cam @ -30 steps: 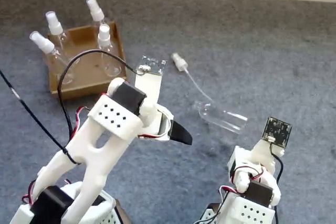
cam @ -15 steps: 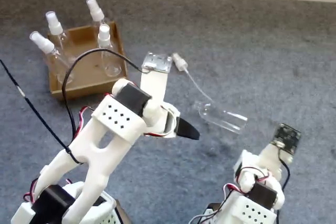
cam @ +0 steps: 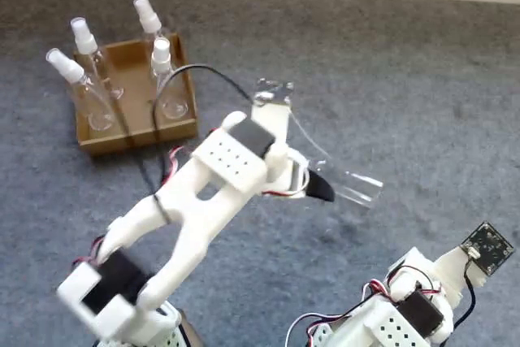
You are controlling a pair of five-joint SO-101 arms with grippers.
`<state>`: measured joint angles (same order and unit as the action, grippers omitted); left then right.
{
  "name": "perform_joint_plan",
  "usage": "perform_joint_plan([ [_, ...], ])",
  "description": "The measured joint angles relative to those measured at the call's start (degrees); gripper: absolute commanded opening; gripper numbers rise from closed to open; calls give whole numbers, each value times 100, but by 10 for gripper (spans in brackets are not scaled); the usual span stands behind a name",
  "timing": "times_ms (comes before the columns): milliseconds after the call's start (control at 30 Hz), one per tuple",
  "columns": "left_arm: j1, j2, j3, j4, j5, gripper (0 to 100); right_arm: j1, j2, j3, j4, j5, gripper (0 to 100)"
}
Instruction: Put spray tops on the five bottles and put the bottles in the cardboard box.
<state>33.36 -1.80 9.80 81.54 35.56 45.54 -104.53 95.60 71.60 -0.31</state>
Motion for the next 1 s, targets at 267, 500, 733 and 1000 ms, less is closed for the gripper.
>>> perform_joint_plan([
  [267,105,1952,-1996,-44,308,463,18,0,0,0,0,12],
  [500,123,3666,-3631,-44,1556,461,35,0,0,0,0,12],
  [733,149,5020,-4695,-44,2189,461,35,0,0,0,0,12],
  [1000,413,5670,-5442,9,2242,460,35,0,0,0,0,12],
])
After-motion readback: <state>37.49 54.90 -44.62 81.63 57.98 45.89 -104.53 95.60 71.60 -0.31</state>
